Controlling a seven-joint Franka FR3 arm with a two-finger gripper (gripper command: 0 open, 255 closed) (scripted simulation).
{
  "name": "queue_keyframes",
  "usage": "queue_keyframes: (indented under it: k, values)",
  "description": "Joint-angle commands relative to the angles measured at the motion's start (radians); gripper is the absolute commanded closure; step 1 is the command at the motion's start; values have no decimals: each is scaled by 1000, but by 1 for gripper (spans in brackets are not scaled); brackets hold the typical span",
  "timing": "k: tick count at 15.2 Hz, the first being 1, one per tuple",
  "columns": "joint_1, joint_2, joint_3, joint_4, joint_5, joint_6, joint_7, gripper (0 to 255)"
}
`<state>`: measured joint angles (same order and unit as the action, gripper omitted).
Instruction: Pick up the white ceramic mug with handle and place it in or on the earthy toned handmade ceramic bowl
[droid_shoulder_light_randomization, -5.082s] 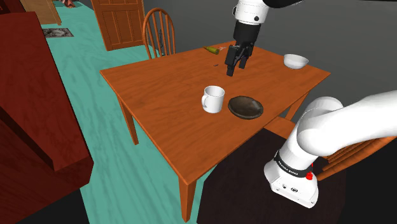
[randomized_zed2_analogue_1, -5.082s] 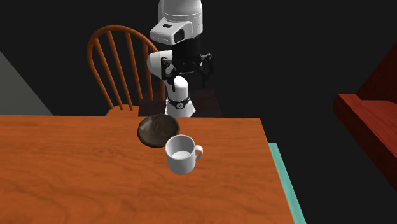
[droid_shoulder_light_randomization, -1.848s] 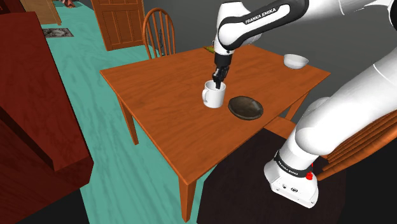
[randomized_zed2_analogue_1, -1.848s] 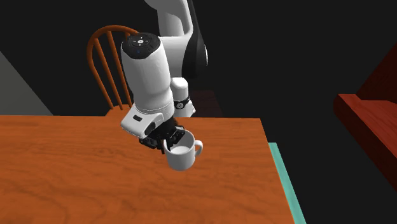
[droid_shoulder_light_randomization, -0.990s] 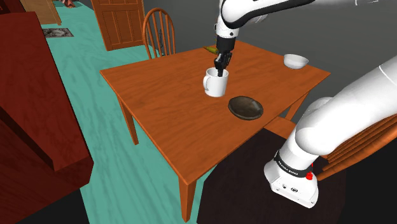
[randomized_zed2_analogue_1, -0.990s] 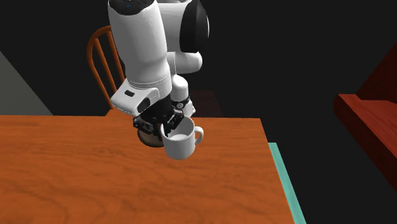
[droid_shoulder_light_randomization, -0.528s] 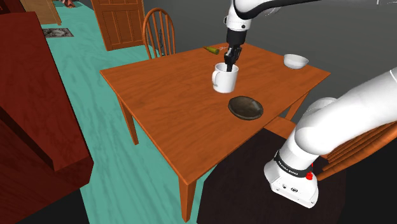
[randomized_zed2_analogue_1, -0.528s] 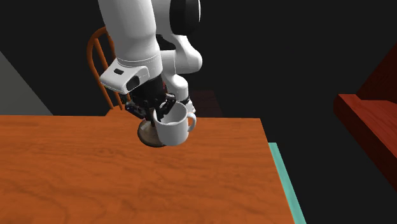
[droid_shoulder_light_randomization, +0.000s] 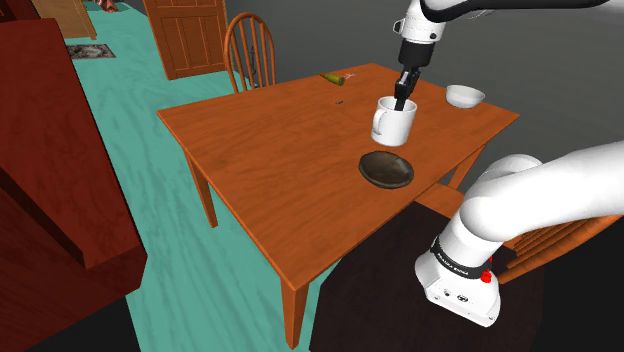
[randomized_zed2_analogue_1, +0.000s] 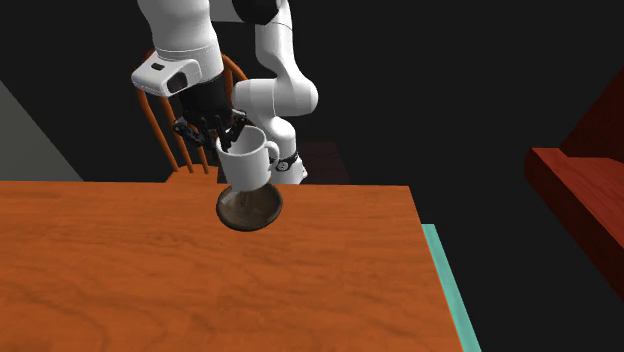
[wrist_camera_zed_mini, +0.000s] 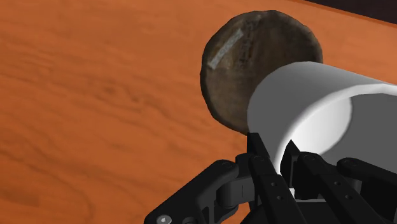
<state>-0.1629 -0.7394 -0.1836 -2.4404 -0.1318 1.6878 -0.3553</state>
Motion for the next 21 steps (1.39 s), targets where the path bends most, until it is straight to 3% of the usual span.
queue_keyframes:
  k: [1,21]
  values:
    - [-12,-42,-11,-15,-13,-27,-18,255]
    - [-26,-27,-47,-266,-47,239,-10,255]
